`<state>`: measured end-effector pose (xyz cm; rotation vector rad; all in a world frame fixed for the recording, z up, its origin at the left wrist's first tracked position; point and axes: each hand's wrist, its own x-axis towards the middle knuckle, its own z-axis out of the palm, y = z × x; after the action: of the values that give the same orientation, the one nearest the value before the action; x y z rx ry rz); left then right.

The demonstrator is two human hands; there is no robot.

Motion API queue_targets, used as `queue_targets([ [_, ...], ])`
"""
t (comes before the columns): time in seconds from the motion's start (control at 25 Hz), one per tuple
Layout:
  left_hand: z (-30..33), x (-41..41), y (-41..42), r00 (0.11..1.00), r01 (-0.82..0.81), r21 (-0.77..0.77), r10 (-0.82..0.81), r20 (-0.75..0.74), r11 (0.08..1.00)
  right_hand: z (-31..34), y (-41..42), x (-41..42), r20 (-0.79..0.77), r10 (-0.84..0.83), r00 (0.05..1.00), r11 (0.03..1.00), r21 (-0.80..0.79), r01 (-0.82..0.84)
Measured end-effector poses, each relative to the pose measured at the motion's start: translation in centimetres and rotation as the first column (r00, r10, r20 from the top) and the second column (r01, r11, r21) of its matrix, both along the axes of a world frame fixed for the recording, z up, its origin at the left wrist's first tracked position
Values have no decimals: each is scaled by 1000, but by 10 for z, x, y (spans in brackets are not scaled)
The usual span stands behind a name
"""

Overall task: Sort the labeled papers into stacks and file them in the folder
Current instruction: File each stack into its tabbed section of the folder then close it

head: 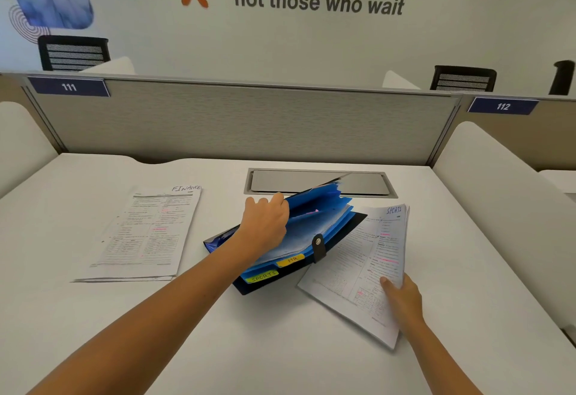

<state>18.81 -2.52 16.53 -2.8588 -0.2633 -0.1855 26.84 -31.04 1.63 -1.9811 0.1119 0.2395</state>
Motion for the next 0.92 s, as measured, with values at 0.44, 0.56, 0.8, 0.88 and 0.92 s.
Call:
queue_targets([
  [0.44,10,-3,12,971,220,19,-217,-99,975,-1,-2,1,18,4,1000,1000,22,-5],
  [0.56,7,-2,13,955,274,43,-267,-130,961,-2,-2,2,16,5,1000,1000,21,-5],
  [0.8,2,-3,12,929,325,-47,-328,-170,945,-1,-2,1,29,12,1000,1000,23,-13],
  [0.88,3,-5,12,931,313,-48,-317,-179,948,-1,-2,1,32,8,999,1000,19,-8],
  [0.92,3,-5,12,942,275,-48,-279,-186,960,-1,-2,1,33,4,999,1000,19,-5],
])
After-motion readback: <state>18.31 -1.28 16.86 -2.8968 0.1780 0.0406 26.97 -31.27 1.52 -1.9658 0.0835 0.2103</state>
